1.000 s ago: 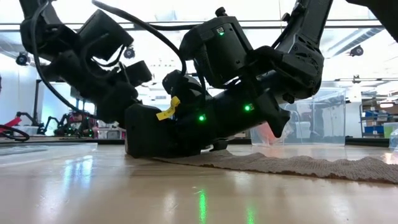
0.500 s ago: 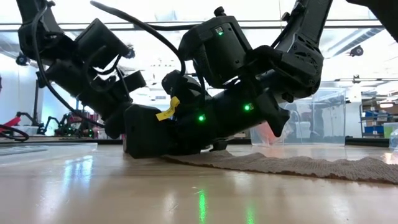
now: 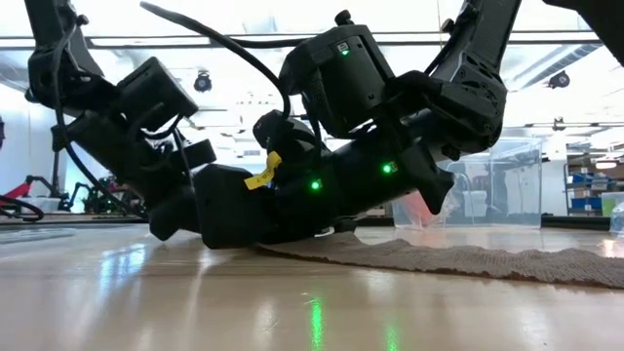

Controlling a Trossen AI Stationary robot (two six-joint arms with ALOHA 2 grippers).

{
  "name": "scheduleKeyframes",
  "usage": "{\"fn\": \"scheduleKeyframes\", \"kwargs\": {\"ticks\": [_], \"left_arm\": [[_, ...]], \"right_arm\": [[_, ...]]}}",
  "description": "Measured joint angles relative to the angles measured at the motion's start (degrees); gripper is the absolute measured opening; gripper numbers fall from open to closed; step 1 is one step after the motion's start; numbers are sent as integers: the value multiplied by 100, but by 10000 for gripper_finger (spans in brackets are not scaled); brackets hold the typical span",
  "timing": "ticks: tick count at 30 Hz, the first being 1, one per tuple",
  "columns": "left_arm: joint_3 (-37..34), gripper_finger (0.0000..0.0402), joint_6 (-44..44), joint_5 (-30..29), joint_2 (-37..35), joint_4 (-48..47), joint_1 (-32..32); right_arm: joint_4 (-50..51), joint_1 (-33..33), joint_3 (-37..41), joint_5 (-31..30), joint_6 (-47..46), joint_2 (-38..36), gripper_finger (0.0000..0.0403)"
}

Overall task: Roll bandage
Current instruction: Roll the brown bandage

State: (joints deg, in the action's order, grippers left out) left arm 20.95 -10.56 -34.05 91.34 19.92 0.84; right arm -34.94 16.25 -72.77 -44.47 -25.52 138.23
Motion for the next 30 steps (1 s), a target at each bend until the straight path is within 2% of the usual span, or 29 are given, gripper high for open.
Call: {"fn": "scheduleKeyframes", "kwargs": {"ticks": [7, 16, 21, 25, 30], "left_arm": [[-22, 22, -44, 228, -277, -142, 15], [-22, 22, -47, 681, -1377, -386, 50], [-16, 22, -94, 1008, -1866, -34, 287], [-3, 22, -94, 1129, -1852, 533, 560], [0, 22, -289, 1127, -1295, 1077, 627]], "right_arm": [[0, 0, 0, -5, 0, 0, 0], [20, 0, 0, 3, -8, -50, 0], [152, -2, 2, 44, -86, -183, 0], [344, -2, 7, 79, -168, -305, 0], [514, 7, 11, 87, -160, -387, 0]]}}
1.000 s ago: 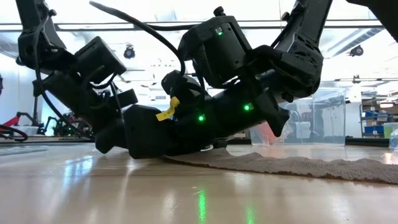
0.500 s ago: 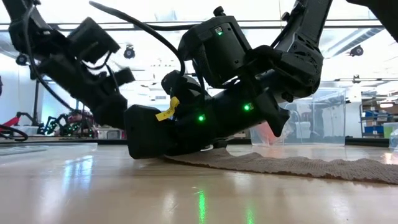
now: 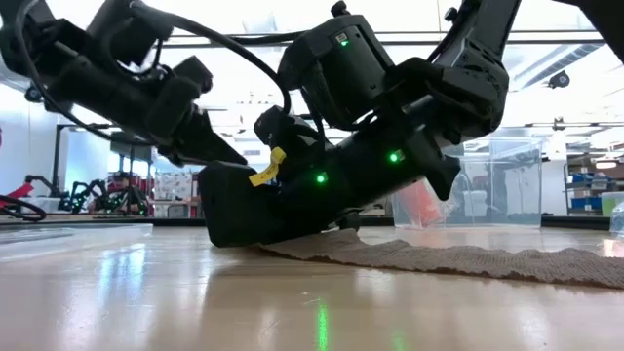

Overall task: Roll bandage
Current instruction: Roll the brown bandage

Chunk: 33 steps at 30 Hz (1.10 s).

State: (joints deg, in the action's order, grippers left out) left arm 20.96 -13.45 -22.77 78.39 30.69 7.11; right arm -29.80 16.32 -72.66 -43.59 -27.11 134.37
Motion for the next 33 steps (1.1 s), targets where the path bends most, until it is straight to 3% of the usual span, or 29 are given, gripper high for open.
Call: {"fn": "scheduleKeyframes", "kwargs": {"ticks": [4, 8, 13, 16, 23, 29, 33], "left_arm": [[-1, 22, -212, -254, 670, 511, 1], [-3, 22, -286, -371, 1183, 984, -2], [1, 22, -526, -754, 1647, 1122, -30], [8, 22, -575, -853, 1787, 1151, -72], [9, 22, -638, -1120, 1826, 1130, -138], [-1, 22, -520, -1290, 1784, 1085, -438], [-3, 22, -458, -1295, 1766, 1087, -841]], "right_arm": [[-8, -4, 1, 148, -10, -7, 19], [345, -4, -151, 415, -9, -83, 74], [1545, 1, -561, 577, -5, -282, 159], [2277, 40, -715, 969, 3, -504, 205], [4144, 188, -808, 1304, -209, -1483, 293], [5468, 444, -507, 1226, -339, -2556, 319], [5720, 678, -117, 1226, -538, -3155, 314]]}}
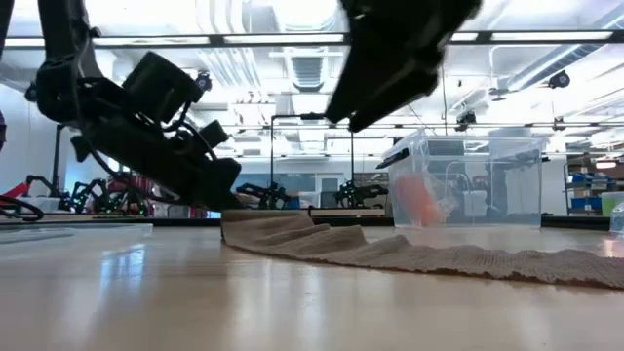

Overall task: Roll bandage
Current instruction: Roll the brown bandage

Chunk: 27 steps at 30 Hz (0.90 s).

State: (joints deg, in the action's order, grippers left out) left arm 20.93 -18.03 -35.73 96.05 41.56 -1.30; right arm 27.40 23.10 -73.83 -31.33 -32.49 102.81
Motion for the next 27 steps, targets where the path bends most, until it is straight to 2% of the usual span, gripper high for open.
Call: {"fn": "scheduleKeyframes", "kwargs": {"ticks": [6, 12, 15, 16, 20, 23, 27], "left_arm": [[-2, 22, 295, 53, -337, 4, -384], [-17, 22, 361, 70, -1461, -457, -215], [-17, 22, 289, 73, -2117, -719, 37], [-17, 22, 291, 76, -2306, -717, 136], [-17, 22, 408, 64, -2877, -719, 527], [-17, 22, 498, 33, -3103, -713, 775], [-17, 22, 555, 23, -3217, -696, 999]], "right_arm": [[-27, 496, 741, 17, -503, -431, 298], [-70, 1222, 1677, 128, -1740, -409, 284], [-58, 1546, 1876, 678, -2290, -213, 275], [-52, 1633, 1876, 874, -2528, -118, 272], [94, 1922, 1599, 1022, -3277, 282, 258], [504, 2065, 1131, 1014, -3717, 566, 251], [1352, 2121, 286, 1399, -4319, 891, 245]]}}
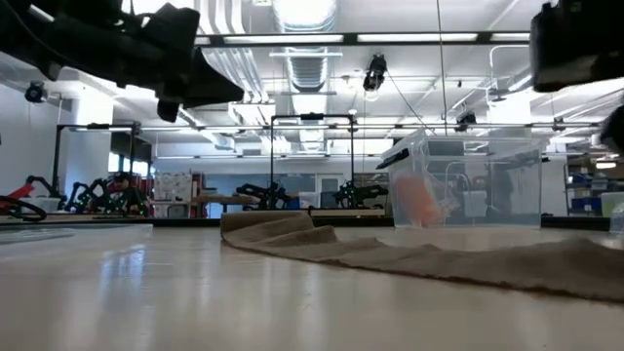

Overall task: Roll bandage
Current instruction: Roll the brown bandage

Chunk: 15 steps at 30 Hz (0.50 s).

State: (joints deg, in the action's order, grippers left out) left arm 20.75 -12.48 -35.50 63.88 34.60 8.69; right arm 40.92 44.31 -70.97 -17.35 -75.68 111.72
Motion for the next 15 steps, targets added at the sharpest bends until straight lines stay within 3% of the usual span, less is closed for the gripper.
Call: {"fn": "scheduleKeyframes", "kwargs": {"ticks": [7, 15], "left_arm": [[0, 22, 62, 3, -54, 44, 195], [0, 22, 306, 5, -348, 72, 489]], "right_arm": [[827, -27, -1268, 697, -789, 297, 252], [847, -351, -1831, 436, 96, 75, 242]]}}
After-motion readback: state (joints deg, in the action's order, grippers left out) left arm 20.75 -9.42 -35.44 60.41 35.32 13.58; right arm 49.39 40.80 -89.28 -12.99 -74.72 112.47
